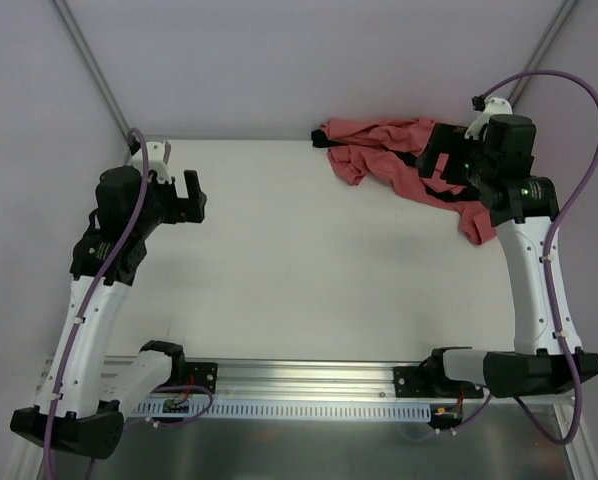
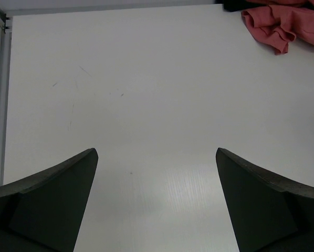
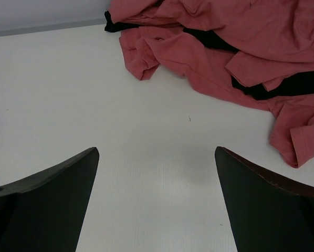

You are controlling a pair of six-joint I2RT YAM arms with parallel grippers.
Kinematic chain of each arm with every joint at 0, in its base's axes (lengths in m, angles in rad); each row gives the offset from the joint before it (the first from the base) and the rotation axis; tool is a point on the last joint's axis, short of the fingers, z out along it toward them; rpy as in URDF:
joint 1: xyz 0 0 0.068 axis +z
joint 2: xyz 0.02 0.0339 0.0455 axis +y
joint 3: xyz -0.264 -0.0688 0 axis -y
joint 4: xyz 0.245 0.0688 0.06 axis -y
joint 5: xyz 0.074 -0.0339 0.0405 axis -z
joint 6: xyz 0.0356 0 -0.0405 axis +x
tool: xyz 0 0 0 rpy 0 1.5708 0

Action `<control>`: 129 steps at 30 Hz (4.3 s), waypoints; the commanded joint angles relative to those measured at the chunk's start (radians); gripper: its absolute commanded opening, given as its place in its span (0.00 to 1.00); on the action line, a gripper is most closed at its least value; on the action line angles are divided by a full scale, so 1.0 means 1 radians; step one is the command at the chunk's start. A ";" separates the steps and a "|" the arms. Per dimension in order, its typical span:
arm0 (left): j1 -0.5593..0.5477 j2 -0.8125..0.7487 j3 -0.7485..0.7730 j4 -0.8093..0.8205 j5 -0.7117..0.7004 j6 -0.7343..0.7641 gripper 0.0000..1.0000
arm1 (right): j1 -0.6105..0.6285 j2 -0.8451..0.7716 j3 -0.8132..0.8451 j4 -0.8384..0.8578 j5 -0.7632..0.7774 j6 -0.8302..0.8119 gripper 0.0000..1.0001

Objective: Fold and stack the t-shirts
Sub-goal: Grab crumpled tshirt from the corner of the board with the right arm

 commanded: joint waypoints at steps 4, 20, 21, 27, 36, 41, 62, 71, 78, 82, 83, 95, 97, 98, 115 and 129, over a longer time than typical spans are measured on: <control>-0.009 0.041 0.022 0.074 0.106 -0.052 0.99 | -0.001 0.112 0.125 -0.005 0.097 -0.036 1.00; -0.009 0.190 0.072 0.115 0.284 -0.125 0.99 | -0.068 0.785 0.636 0.007 0.156 0.045 1.00; -0.009 0.195 0.077 0.115 0.282 -0.124 0.99 | -0.071 0.808 0.650 0.030 0.156 0.054 1.00; -0.009 0.232 0.097 0.115 0.331 -0.138 0.99 | -0.087 0.913 0.643 0.206 0.174 0.097 1.00; -0.009 0.324 0.163 0.112 0.357 -0.101 0.99 | -0.134 0.966 0.612 0.334 0.370 0.185 0.99; -0.011 0.423 0.238 0.091 0.388 -0.090 0.99 | -0.166 0.980 0.600 0.343 0.402 0.183 0.99; -0.043 0.589 0.263 0.240 0.333 -0.158 0.99 | -0.286 1.216 0.802 0.464 -0.234 0.491 1.00; -0.043 0.701 0.433 0.165 0.348 -0.089 0.99 | -0.266 1.287 0.785 0.558 -0.240 0.666 1.00; -0.043 0.749 0.496 0.140 0.363 -0.092 0.99 | -0.271 1.333 0.807 0.576 -0.225 0.703 0.03; -0.043 0.766 0.528 0.125 0.365 -0.093 0.99 | -0.272 1.327 0.788 0.560 -0.219 0.699 0.00; -0.043 0.769 0.531 0.125 0.370 -0.096 0.99 | -0.274 1.307 0.778 0.555 -0.231 0.692 0.00; -0.043 0.759 0.502 0.145 0.390 -0.110 0.99 | -0.302 1.259 0.787 0.498 -0.239 0.599 0.97; -0.043 0.753 0.497 0.139 0.386 -0.109 0.99 | -0.302 1.281 0.793 0.521 -0.239 0.626 0.99; -0.043 0.747 0.496 0.135 0.383 -0.109 0.99 | -0.300 1.287 0.791 0.535 -0.237 0.643 1.00; -0.046 0.735 0.533 0.060 0.360 -0.116 0.99 | -0.297 1.425 0.802 0.627 -0.185 0.718 0.84; -0.065 0.744 0.539 0.051 0.371 -0.116 0.99 | -0.302 1.154 0.537 0.694 -0.265 0.694 0.00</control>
